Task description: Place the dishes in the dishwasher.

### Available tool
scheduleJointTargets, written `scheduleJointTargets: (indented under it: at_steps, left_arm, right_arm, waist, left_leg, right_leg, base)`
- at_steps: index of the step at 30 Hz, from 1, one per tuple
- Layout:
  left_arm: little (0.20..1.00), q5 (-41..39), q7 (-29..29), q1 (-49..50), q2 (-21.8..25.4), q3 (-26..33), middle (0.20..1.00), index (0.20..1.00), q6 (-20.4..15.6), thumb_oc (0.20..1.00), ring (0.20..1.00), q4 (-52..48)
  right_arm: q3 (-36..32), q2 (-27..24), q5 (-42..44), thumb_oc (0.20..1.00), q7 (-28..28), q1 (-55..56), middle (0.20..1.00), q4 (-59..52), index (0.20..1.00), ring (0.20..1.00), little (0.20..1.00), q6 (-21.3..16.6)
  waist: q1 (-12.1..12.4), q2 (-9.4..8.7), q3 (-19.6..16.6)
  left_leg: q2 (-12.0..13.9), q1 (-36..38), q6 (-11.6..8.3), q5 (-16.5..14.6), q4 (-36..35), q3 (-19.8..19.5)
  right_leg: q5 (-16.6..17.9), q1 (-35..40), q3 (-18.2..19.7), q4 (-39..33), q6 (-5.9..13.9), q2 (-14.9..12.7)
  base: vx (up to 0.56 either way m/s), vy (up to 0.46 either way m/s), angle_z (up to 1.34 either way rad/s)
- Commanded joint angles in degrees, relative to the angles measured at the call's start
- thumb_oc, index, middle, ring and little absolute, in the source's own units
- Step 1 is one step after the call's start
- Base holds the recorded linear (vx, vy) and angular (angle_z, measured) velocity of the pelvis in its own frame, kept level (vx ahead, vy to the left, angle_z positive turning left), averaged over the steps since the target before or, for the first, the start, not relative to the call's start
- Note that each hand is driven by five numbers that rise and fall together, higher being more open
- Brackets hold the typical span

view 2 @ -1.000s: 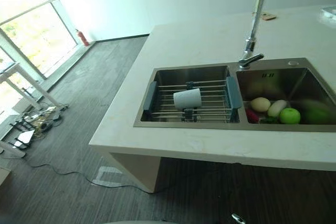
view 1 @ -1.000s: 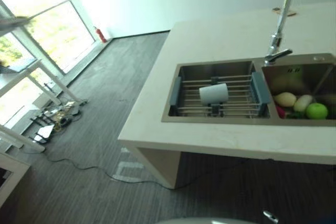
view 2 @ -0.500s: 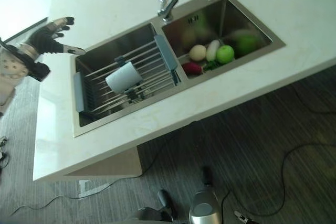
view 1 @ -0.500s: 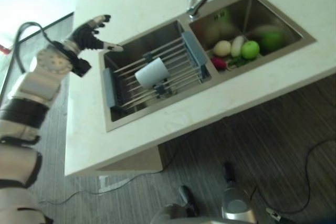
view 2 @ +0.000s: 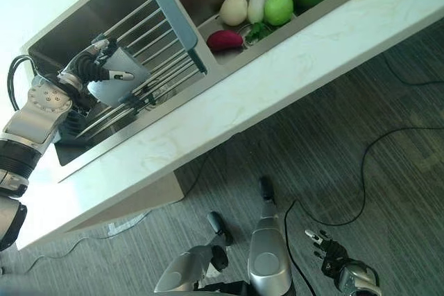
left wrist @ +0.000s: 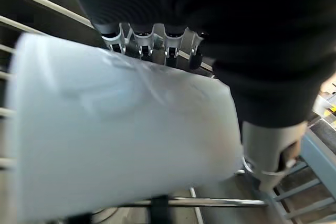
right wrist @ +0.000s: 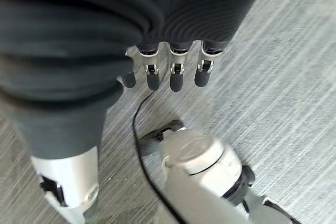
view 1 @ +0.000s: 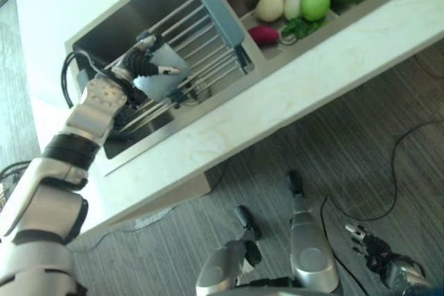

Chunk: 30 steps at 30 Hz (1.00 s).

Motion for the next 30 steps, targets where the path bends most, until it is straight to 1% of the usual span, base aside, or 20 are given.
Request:
scheduleJointTargets:
  at_steps: [1, 8, 13, 16, 19, 22, 25, 26, 28, 30]
  left_arm:
    - [1.0, 0.8, 0.5, -0.7, 3.8, 2.1, 1.0, 1.0, -0.8, 1.0, 1.0, 1.4]
    - [1.0, 3.7, 0.1, 3.8, 5.8, 4.3, 1.0, 1.0, -1.2, 1.0, 1.0, -0.9]
    - [1.0, 3.9, -0.6, 4.5, 6.4, 4.7, 1.0, 1.0, -1.4, 1.0, 1.0, -0.7]
    - [1.0, 3.3, 1.6, 4.9, 5.9, 5.2, 1.0, 1.0, -3.1, 1.0, 1.0, -0.3]
    - [1.0, 3.5, 4.5, 4.8, 5.1, 5.8, 1.0, 1.0, -3.8, 1.0, 1.0, -0.1]
    - [1.0, 2.4, 7.1, 4.6, 4.4, 6.8, 1.0, 1.0, -2.6, 1.0, 1.0, 0.1]
    - [1.0, 2.5, 8.4, 4.6, 3.9, 7.7, 1.0, 1.0, -3.0, 1.0, 1.0, 0.0]
    - [1.0, 3.2, 9.1, 4.5, 3.8, 7.7, 1.0, 1.0, -3.0, 1.0, 1.0, -0.2]
    - [1.0, 7.4, 11.3, 4.1, 4.2, 7.3, 1.0, 1.0, -2.7, 1.0, 1.0, -0.6]
    - [1.0, 5.4, 11.2, 3.6, 4.9, 7.0, 1.0, 1.0, -2.0, 1.0, 1.0, -1.1]
  right_arm:
    - [2.0, 0.7, 2.7, 1.0, -1.0, 2.5, 1.0, 0.5, 1.0, 1.0, 1.0, 0.1]
    - [1.3, 0.7, 2.2, 1.0, -1.9, 3.1, 1.0, -0.1, 1.0, 1.0, 1.0, 0.7]
    - [1.5, 0.8, 2.5, 1.0, -1.8, 3.0, 1.0, -0.7, 1.0, 1.0, 1.0, 0.6]
    - [1.9, 0.9, 2.7, 1.0, -2.0, 2.9, 1.0, -1.6, 1.0, 1.0, 1.0, 1.0]
    - [2.2, 1.4, 2.5, 1.0, -2.3, 2.9, 1.0, -1.8, 1.0, 1.0, 1.0, 1.0]
    - [2.4, 1.8, 2.3, 1.0, -2.7, 3.1, 1.0, -1.9, 1.0, 1.0, 1.0, 1.3]
    - [2.2, 2.0, 2.1, 1.0, -2.4, 3.1, 1.0, -1.5, 1.0, 1.0, 1.0, 1.1]
    - [2.2, 2.0, 2.1, 1.0, -2.4, 3.2, 1.0, -1.6, 1.0, 1.0, 1.0, 1.1]
    - [2.1, 2.0, 2.0, 1.0, -2.1, 3.2, 1.0, -1.5, 1.0, 1.0, 1.0, 0.9]
    - [2.3, 2.1, 2.1, 1.0, -1.8, 3.2, 1.0, -1.6, 1.0, 1.0, 1.0, 0.7]
  waist:
    - [0.3, -2.41, -3.4]
    - [1.3, -1.3, -3.5]
    - [1.6, -1.23, -3.3]
    - [1.6, -1.51, -3.1]
    - [1.5, -1.82, -3.0]
    - [1.3, -2.28, -2.8]
    - [1.2, -2.58, -2.5]
    - [1.1, -2.61, -2.4]
    - [1.0, -2.58, -2.4]
    - [1.0, -2.56, -2.4]
  left_leg:
    - [0.3, -3.8, -0.28, -2.7, 5.4, -4.6]
    - [-0.2, -3.5, -0.1, -2.6, 5.3, -5.4]
    - [-0.3, -3.8, -0.02, -2.5, 5.2, -5.7]
    - [-0.2, -4.3, 0.0, -2.4, 5.4, -5.6]
    - [-0.1, -4.4, 0.04, -2.4, 5.6, -5.4]
    - [0.2, -4.6, 0.0, -2.5, 5.9, -5.1]
    - [0.5, -4.8, -0.02, -2.5, 6.3, -4.9]
    - [0.6, -4.9, -0.02, -2.5, 6.3, -4.9]
    - [0.6, -4.9, -0.06, -2.5, 6.4, -4.9]
    - [0.6, -4.9, -0.09, -2.5, 6.4, -4.9]
  right_leg:
    - [-8.5, 1.2, -3.5, 5.9, 6.6, -5.9]
    - [-8.8, 1.6, -4.5, 6.7, 6.74, -6.6]
    - [-8.9, 1.1, -4.7, 7.2, 6.82, -6.8]
    - [-8.9, 0.4, -4.7, 7.8, 6.8, -6.8]
    - [-9.0, 0.0, -4.6, 8.2, 6.76, -6.8]
    - [-9.0, -0.4, -4.5, 8.6, 6.68, -6.6]
    - [-9.1, -0.9, -4.3, 9.1, 6.61, -6.5]
    - [-9.1, -1.0, -4.3, 9.2, 6.59, -6.5]
    - [-9.1, -1.1, -4.3, 9.2, 6.59, -6.5]
    - [-9.2, -1.1, -4.3, 9.3, 6.57, -6.5]
  base:
    - [-0.02, 0.022, 0.06]
    - [0.01, 0.041, 0.15]
    - [0.0, 0.007, 0.09]
    - [0.0, 0.0, 0.0]
    - [0.0, 0.0, 0.0]
    - [0.0, 0.0, 0.0]
    - [0.0, -0.023, -0.01]
    - [0.0, 0.0, 0.0]
    - [0.0, 0.0, 0.0]
    - [0.0, 0.0, 0.0]
